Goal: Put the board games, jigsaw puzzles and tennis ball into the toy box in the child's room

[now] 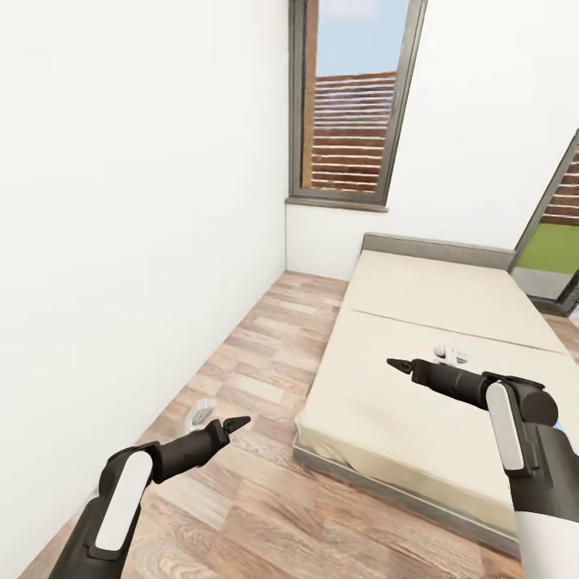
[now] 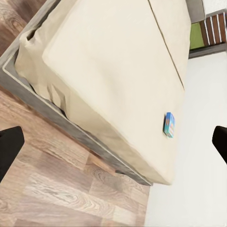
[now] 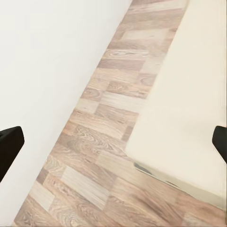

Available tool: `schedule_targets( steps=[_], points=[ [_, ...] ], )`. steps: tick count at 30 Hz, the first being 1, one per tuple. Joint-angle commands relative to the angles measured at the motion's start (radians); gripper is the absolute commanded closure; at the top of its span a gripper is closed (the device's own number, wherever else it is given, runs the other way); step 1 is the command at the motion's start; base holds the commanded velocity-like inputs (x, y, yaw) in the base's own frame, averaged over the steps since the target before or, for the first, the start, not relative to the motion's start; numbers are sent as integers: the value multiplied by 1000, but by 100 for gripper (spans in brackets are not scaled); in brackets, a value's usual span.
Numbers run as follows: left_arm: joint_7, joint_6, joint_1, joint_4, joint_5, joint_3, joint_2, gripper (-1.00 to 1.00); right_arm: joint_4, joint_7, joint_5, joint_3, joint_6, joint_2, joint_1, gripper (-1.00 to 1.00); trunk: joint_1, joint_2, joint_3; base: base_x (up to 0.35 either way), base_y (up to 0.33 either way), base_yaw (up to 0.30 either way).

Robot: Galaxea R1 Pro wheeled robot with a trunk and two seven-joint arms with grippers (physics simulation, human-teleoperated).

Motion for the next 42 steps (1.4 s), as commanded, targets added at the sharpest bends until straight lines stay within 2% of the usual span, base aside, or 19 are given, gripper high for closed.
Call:
schedule_targets(
  steps=[1,30,42],
  points=[
    [-10,6,-1,1,-9,3,-1,-100,0,8,5,-1,4,0,-1,-100,4,-8,-3,0,0,-185],
    [-11,6,-2,6,-12,2,-3,-100,-2,8,3,-2,4,-1,0,-100,115,-211,-55,0,0,-173],
    [-12,6,-7,11,-13,-1,-4,-100,11,7,1,-9,4,-8,1,-100,161,-295,-86,0,0,-68]
  ],
)
